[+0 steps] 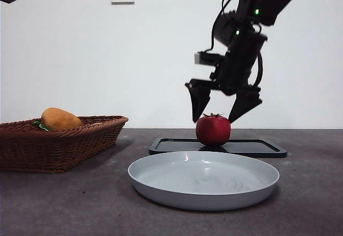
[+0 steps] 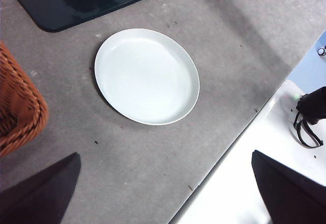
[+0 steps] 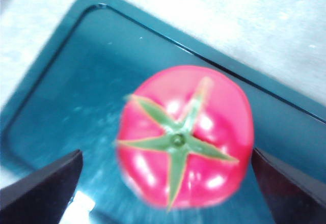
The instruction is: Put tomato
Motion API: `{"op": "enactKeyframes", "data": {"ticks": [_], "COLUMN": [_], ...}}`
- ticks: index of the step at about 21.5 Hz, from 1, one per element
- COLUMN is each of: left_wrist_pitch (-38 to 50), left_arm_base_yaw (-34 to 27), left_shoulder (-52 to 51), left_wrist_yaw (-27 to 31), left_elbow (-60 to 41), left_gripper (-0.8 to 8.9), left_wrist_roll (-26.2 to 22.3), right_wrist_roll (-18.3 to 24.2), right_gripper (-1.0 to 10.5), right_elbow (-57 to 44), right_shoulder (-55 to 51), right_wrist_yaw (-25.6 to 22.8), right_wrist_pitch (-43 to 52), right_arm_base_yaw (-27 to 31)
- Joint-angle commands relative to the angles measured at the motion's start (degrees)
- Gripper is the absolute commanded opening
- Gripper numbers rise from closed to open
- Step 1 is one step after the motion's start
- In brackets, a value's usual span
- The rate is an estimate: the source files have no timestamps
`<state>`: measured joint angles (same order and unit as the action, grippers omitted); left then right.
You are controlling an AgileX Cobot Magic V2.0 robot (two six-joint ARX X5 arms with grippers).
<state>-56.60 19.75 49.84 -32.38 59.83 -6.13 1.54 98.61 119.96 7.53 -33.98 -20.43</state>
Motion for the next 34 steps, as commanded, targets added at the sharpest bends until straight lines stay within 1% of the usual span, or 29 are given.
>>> {"op": "enactKeyframes", "data": {"ticks": [1,3,7,9,12,16,18,20,24,27,29,31,34], "left_wrist_pitch": [0.42,0.44,0.46,0.48,0.46,0.48,0.48,0.48,0.46,0.46,0.46,0.46,0.46], "left_arm_base_yaw": [0.2,0.17,0.2,0.17,0.2,0.2,0.2,0.2,0.2,0.2,0.2,0.2,0.2], "left_shoulder": [0.31,0.31,0.31,0.31,0.31,0.31,0.31,0.31,0.31,0.31,0.31,0.31,0.31], "left_wrist_yaw": [-0.31,-0.31,-0.31,-0.31,-0.31,-0.31,-0.31,-0.31,-0.31,-0.31,-0.31,-0.31,-0.31], "left_elbow": [0.98,0.98,0.98,0.98,0.98,0.98,0.98,0.98,0.98,0.98,0.98,0.98,0.98], "left_gripper": [5.31,5.31,5.31,5.31,5.31,5.31,5.31,5.31,5.31,5.31,5.31,5.31,5.31], "left_wrist_roll": [-0.68,-0.68,-0.68,-0.68,-0.68,-0.68,-0.68,-0.68,-0.68,-0.68,-0.68,-0.68,-0.68], "right_wrist_roll": [0.2,-0.94,-1.07,-1.07,-1.07,-1.07,-1.07,-1.31,-1.53,-1.55,-1.53,-1.55,-1.55], "right_gripper": [5.4,5.4,5.4,5.4,5.4,5.4,5.4,5.4,5.4,5.4,5.4,5.4,5.4], "right_elbow": [2.69,2.69,2.67,2.43,-0.59,-11.5,-18.4,-24.52,-34.49,-39.89,-42.62,-44.17,-44.33], "right_shoulder": [-2.67,-7.87,-19.15,-24.87,-33.48,-46.07,-52.87,-59.04,-68.78,-73.33,-75.03,-75.58,-75.56], "right_wrist_yaw": [0.22,1.99,1.9,3.48,4.26,5.29,8.96,11.26,12.0,12.22,13.38,14.73,15.1], "right_wrist_pitch": [-4.13,-7.89,-17.2,-22.67,-25.83,-25.33,-24.24,-24.15,-24.15,-24.13,-23.93,-23.85,-22.97], "right_arm_base_yaw": [-0.22,0.0,-0.02,-0.02,-0.07,-0.2,-0.59,-1.29,-2.69,-2.73,-2.73,-2.73,-2.73]}}
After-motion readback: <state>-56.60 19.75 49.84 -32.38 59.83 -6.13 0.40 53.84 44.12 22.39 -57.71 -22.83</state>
